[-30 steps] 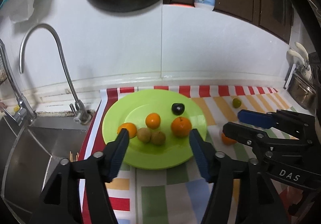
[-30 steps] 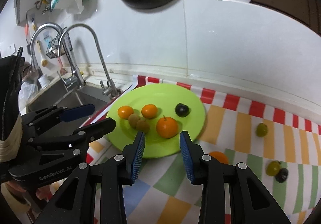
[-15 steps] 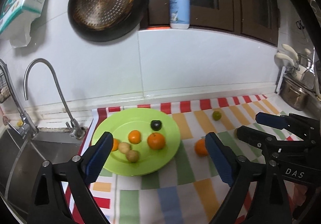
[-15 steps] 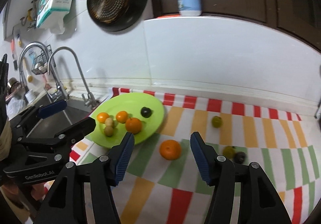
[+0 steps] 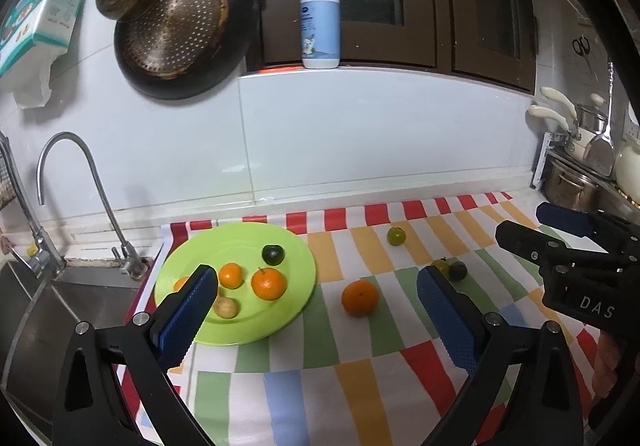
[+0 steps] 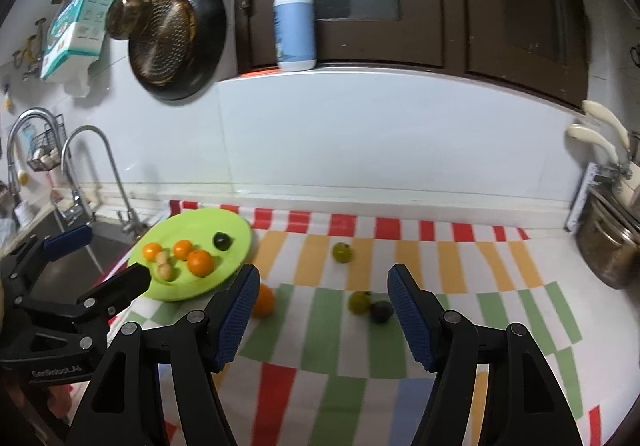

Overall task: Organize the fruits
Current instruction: 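Lift both grippers away from the green plate, then grasp the large orange with the left gripper while the right gripper grasps a dark plum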

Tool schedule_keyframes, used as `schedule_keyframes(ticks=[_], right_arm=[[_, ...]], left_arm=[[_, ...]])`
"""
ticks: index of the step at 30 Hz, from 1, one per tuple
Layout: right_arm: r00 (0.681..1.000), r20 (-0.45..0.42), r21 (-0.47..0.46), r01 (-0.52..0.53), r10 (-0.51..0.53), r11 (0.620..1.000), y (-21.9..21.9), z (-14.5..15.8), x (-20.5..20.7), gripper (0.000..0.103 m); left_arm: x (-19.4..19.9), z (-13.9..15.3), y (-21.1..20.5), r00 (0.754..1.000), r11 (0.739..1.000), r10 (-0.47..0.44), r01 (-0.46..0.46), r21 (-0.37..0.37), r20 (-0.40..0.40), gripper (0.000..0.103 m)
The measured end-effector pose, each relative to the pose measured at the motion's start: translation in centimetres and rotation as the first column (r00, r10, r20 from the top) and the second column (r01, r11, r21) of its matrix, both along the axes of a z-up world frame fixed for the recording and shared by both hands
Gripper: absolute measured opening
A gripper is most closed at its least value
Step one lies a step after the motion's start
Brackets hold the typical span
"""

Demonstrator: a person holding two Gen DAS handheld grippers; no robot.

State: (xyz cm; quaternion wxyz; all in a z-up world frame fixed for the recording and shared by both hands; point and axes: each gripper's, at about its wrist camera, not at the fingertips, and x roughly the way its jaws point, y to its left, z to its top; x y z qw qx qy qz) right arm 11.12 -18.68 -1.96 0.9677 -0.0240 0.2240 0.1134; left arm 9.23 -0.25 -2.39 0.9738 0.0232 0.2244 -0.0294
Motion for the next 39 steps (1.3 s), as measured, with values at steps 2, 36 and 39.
schedule_keyframes(ticks=[2,36,39], right_arm=[[1.0,-0.004,0.001,0.009,-0.009,1.0,-0.5,-0.1,0.1,0.067],[0.979,-0.199,-0.035,0.033,-0.039,0.999,-3.5,-7.6,7.4,0.065],[0.976,-0.214,-0.043,0.026,-0.035,0.999,-3.5,-8.3,8.2,0.063]], left_arm=[[0.2,-0.1,-0.5,1.0,1.0,-0.007,0.007,-0.003,0.003,0.101],[7.2,-7.1,-3.6,0.978,0.998,-0.057,0.063,0.023,-0.201,0.089],[7.8,-7.4,-3.7,0.976,0.997,-0.061,0.068,0.023,-0.209,0.087]])
